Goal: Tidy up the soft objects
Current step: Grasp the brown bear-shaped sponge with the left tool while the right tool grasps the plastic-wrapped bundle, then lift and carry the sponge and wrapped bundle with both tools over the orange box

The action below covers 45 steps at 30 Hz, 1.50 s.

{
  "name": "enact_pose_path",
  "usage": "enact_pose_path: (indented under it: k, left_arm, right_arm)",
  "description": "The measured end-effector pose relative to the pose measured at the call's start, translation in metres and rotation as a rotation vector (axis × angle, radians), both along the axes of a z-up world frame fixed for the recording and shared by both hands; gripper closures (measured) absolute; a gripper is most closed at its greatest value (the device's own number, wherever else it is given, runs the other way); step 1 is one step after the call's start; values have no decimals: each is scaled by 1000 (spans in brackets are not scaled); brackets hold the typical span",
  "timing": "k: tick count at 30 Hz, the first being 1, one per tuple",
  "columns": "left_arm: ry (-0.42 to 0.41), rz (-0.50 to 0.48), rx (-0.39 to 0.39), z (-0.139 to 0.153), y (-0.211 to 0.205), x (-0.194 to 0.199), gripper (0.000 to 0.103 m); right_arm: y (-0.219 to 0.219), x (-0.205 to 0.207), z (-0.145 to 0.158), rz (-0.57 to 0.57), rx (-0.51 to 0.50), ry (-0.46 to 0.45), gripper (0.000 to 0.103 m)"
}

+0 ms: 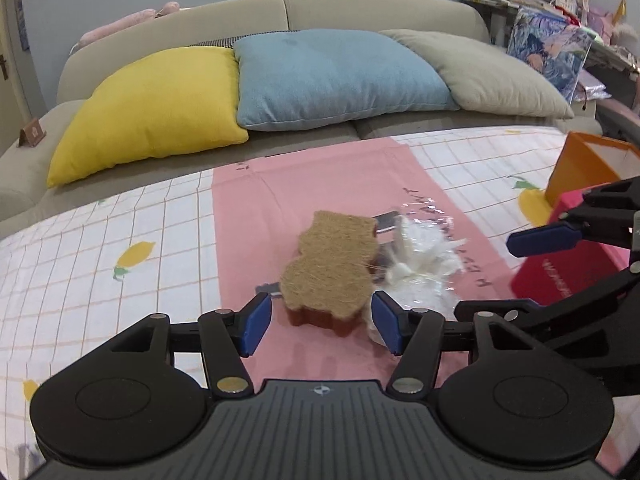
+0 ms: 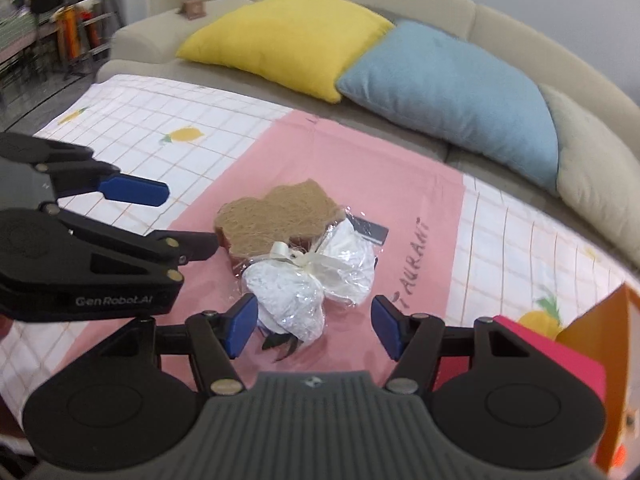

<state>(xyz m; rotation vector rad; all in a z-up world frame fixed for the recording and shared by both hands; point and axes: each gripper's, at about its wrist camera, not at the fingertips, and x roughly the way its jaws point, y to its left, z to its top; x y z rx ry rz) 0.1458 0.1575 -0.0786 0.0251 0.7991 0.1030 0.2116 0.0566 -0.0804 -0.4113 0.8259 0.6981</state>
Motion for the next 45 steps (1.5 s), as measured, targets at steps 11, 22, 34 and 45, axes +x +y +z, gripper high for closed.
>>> enact_pose_path:
  k: [11, 22, 34, 45]
  left_arm:
    - [14, 7, -3, -2, 34, 27, 29]
    - [46, -5, -42, -8, 47, 33, 26]
    - [68, -168, -69, -21, 24, 51, 11]
    - [152, -114, -73, -56, 19, 65, 10]
  right_arm:
    - [11, 42, -21, -282, 162, 270, 34]
    - [22, 54, -48, -278, 124, 360, 46]
    - [19, 55, -40, -121, -65, 177, 58]
    - [17, 59, -47, -122, -58, 182, 57]
